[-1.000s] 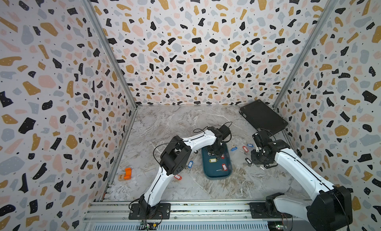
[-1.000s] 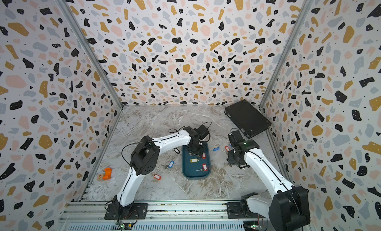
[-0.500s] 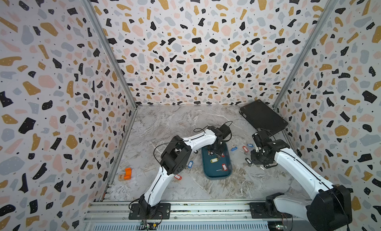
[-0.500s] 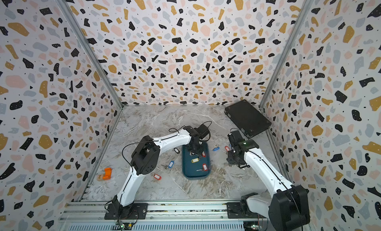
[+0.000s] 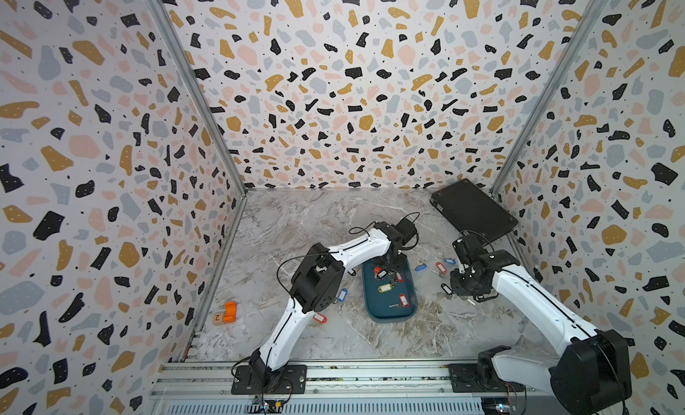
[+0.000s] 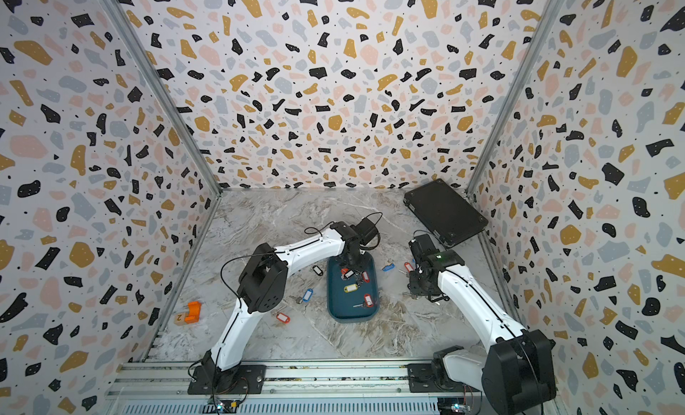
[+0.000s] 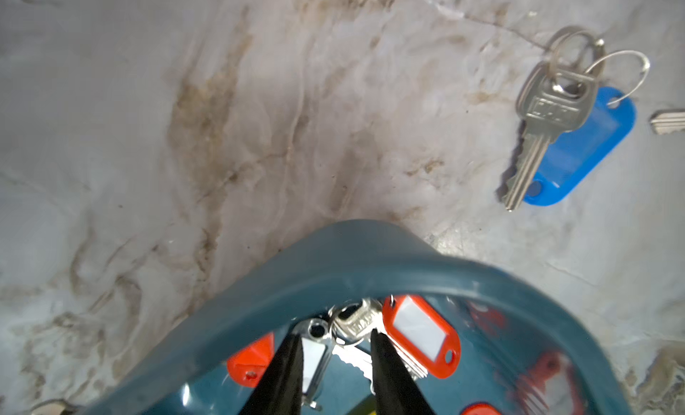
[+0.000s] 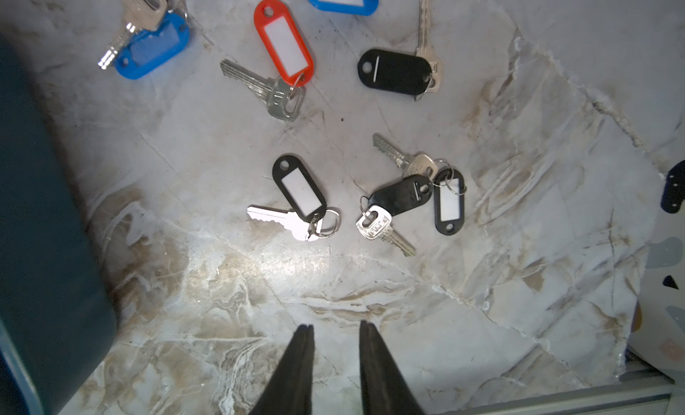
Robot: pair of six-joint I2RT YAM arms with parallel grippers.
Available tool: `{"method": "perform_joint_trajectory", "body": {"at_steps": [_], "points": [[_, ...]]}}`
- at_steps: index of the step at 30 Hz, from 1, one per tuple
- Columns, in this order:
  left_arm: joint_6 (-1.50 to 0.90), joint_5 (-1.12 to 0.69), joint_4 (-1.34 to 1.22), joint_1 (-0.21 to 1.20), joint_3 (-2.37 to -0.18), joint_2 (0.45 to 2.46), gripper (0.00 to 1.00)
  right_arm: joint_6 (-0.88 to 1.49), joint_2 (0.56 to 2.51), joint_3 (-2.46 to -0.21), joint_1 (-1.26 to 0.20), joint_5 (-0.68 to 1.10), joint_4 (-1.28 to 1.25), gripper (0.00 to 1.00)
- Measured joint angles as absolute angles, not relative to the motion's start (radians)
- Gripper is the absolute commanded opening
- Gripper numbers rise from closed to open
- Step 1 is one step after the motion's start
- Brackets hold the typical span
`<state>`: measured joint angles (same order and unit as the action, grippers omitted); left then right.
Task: Take the keys out of the storage box
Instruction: Pick up the key from the storage box.
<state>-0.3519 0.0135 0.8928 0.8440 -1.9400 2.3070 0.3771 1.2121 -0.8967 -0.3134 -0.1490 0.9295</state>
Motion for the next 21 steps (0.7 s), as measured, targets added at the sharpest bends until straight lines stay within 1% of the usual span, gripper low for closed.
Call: {"method": "perform_joint_trajectory", "body": {"at_steps": [8, 12, 16, 21], "points": [[-0.351, 0.006, 0.897, 0.83, -1.946, 2.331, 0.29, 0.377, 1.217, -0.897, -0.313, -0.149, 0.928, 0.27], [-0.35, 0.002, 0.897, 0.819, -1.958, 2.339, 0.22, 0.377, 1.217, -0.897, -0.313, -0.149, 0.928, 0.27], [-0.35, -0.01, 0.893, 0.814, -1.961, 2.344, 0.11, 0.377, 1.217, -0.897, -0.313, -0.149, 0.927, 0.27], [-0.351, -0.022, 0.89, 0.813, -1.96, 2.344, 0.05, 0.377, 1.217, -0.897, -0.313, -0.149, 0.927, 0.27]]}}
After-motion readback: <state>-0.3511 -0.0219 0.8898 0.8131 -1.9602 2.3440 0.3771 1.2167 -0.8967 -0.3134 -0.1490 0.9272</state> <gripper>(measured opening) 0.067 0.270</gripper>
